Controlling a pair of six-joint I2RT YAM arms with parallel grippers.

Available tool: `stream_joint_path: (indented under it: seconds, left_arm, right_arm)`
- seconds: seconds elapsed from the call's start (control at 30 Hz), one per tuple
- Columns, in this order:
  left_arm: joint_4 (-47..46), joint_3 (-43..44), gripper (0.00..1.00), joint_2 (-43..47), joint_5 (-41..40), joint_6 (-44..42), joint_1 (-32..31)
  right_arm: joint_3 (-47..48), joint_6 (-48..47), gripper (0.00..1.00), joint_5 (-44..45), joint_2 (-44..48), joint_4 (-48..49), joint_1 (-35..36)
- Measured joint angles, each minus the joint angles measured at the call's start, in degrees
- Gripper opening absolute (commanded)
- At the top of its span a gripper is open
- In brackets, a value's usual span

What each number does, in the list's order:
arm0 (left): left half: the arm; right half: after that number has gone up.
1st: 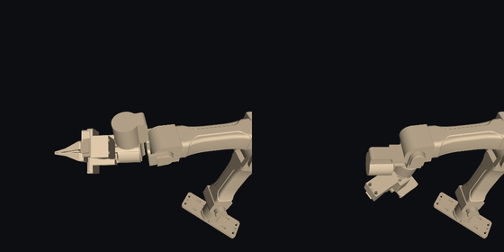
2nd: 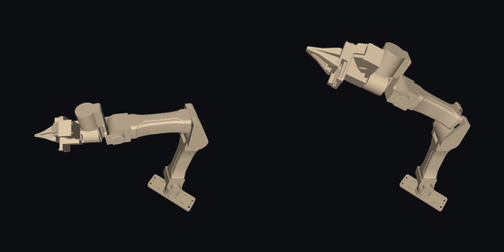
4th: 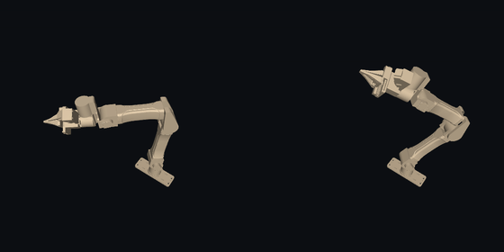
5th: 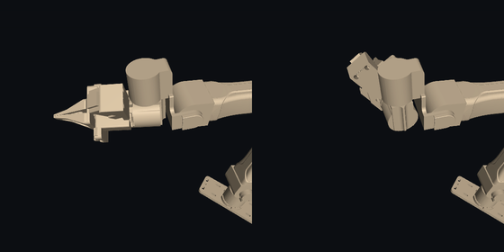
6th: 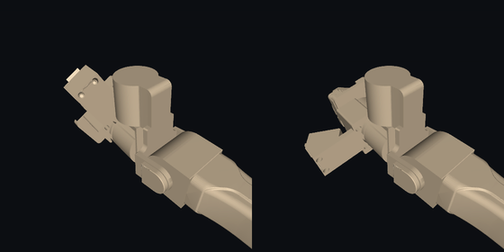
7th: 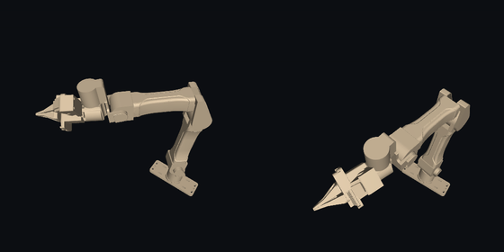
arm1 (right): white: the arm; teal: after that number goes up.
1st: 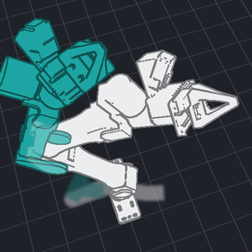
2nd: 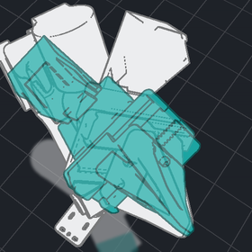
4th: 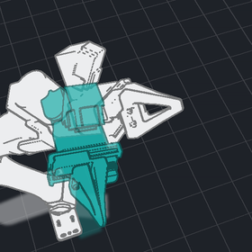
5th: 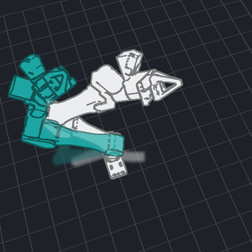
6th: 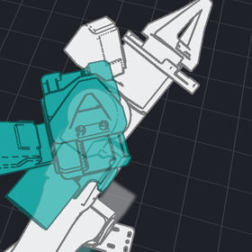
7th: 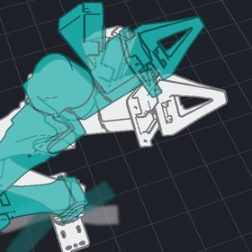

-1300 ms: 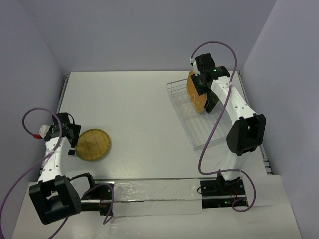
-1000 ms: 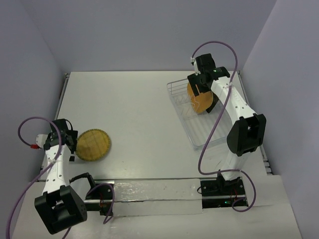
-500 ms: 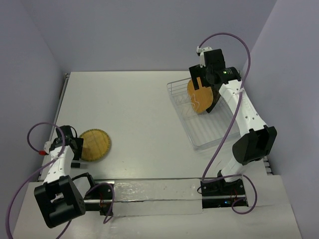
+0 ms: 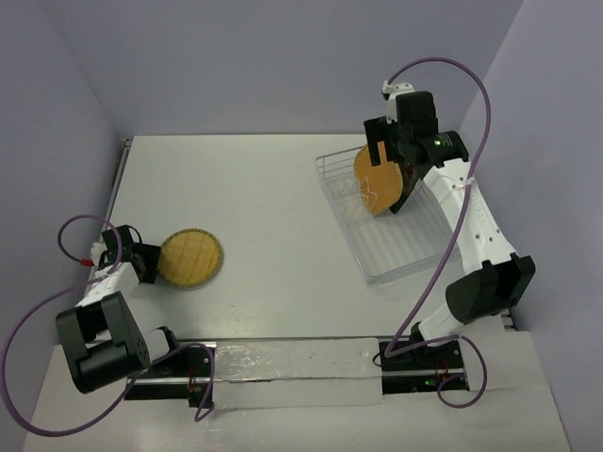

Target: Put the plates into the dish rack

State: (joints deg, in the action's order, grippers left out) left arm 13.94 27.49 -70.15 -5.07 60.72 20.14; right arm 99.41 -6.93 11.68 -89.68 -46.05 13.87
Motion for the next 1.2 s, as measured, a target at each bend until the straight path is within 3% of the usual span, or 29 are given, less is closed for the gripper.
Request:
stream_joint_path:
  seconds: [0.37,0.6,0.8,0.93,1.2]
  left_arm:
    - [-8.32,-1.29,0.36,-3.54,8.38,-4.0,0.11]
    - [-10.41,-4.3,0.47,-0.75,13.3,-7.43,-0.58]
    - [-10.33,-5.18,0.54,1.29,13.91,-9.21,-5.13]
    - [-10.61,-5.18,0.52,1.14,14.19,-9.52,-6.8]
    - [-11.59,-2.74,0.37,-4.12,16.01,-8.65,-7.81]
  right_arm:
    - [-3.85,1.63,1.0,0.14,5.04,1.73,-0.05]
    - [-7.25,2.41,1.0,0.13,6.08,2.39,-0.05]
    - [-9.77,2.68,1.0,0.2,9.16,2.87,-0.05]
    - [-9.97,2.68,1.0,0.27,10.52,3.41,-0.16]
    - [-11.67,2.68,1.0,0.35,12.42,4.43,-0.31]
